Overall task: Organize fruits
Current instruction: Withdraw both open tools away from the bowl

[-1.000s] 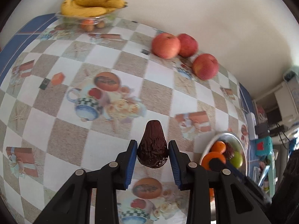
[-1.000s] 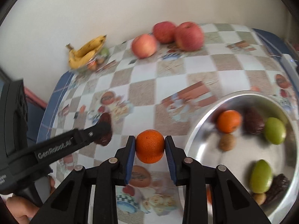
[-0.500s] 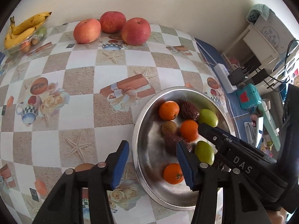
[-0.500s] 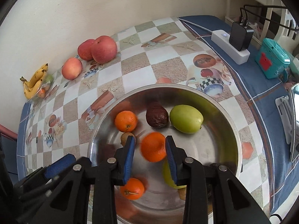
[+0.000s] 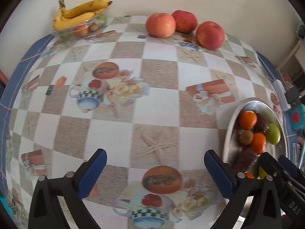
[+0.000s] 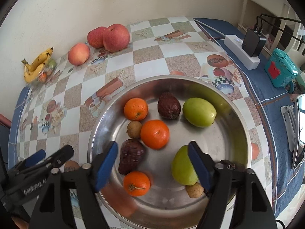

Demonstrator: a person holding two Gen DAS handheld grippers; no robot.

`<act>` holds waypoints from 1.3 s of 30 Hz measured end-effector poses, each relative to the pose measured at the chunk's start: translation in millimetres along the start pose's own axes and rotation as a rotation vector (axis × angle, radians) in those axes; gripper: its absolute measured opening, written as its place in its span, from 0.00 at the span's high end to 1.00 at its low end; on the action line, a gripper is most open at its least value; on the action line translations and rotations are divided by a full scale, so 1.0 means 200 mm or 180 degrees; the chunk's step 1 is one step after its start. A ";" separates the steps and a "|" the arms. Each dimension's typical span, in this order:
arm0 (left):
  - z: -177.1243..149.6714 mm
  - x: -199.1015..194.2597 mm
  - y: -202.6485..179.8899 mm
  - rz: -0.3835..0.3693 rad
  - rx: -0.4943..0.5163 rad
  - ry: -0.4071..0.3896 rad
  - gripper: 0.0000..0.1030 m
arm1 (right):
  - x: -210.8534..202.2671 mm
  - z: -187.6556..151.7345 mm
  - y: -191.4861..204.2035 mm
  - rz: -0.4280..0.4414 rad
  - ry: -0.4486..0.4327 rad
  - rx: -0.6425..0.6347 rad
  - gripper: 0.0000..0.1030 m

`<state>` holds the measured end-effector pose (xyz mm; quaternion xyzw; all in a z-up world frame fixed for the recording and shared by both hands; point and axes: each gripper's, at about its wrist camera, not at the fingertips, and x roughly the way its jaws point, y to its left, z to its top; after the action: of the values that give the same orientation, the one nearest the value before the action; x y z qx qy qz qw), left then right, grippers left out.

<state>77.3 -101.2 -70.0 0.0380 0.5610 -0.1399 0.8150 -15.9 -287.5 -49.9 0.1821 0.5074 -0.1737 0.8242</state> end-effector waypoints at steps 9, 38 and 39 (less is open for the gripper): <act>-0.12 -0.11 0.05 0.0201 0.0160 -0.0083 0.00 | -0.06 -0.08 0.10 0.0000 -0.0155 -0.0221 0.12; -0.32 -0.33 0.16 0.0786 0.0172 -0.0172 0.00 | -0.25 -0.32 0.19 -0.0030 -0.0332 -0.0452 0.11; -0.32 -0.33 0.17 0.0764 0.0152 -0.0159 0.00 | -0.25 -0.32 0.19 -0.0041 -0.0331 -0.0465 0.12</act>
<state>7.0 -42.6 -36.4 0.1208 0.5285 -0.0556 0.8384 -68.9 -218.7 -28.2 0.1090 0.4764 -0.1507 0.8593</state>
